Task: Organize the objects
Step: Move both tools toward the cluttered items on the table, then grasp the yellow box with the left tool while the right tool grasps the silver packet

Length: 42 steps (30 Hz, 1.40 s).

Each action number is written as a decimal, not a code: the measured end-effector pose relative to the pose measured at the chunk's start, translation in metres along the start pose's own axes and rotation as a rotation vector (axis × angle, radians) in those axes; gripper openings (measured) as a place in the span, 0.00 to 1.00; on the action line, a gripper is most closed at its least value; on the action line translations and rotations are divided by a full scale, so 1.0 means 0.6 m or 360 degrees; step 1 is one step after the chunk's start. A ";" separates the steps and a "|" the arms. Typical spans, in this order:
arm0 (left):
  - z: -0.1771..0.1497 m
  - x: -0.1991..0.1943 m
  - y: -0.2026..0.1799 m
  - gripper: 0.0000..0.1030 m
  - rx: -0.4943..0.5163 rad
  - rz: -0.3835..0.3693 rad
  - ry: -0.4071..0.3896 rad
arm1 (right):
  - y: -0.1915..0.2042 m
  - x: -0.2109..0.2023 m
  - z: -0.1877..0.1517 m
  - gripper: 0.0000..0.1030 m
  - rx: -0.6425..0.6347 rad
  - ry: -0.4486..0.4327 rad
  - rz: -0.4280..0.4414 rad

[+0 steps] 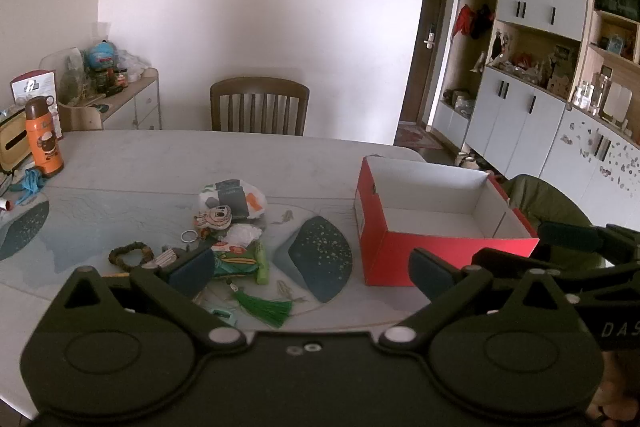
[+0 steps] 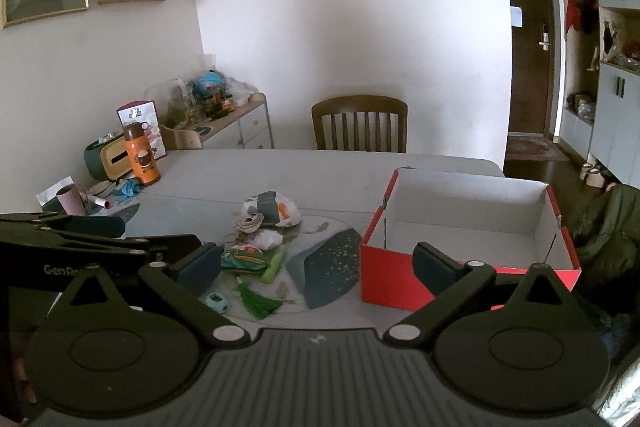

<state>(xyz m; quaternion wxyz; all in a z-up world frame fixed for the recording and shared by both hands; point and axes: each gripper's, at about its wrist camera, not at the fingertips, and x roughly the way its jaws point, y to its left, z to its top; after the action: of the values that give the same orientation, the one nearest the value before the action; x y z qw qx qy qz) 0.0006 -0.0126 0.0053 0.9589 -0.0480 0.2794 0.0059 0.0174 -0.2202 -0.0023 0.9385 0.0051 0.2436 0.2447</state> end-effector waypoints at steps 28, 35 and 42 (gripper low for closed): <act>-0.015 0.075 0.170 0.99 -0.0121 0.0170 0.0112 | 0.064 0.100 0.019 1.00 -0.0078 0.0123 0.0169; -0.044 0.149 0.294 0.99 -0.0130 0.0349 0.0240 | 0.118 0.190 0.017 1.00 -0.0171 0.0218 0.0172; -0.089 0.221 0.367 0.96 -0.0066 0.0421 0.0413 | 0.167 0.278 0.002 1.00 -0.0249 0.0346 0.0199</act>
<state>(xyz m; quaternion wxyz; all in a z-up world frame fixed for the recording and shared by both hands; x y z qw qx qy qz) 0.0756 0.1997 -0.1302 0.9046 -0.0309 0.4044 0.1314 0.0991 -0.0549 -0.0644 0.8870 -0.0794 0.3231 0.3202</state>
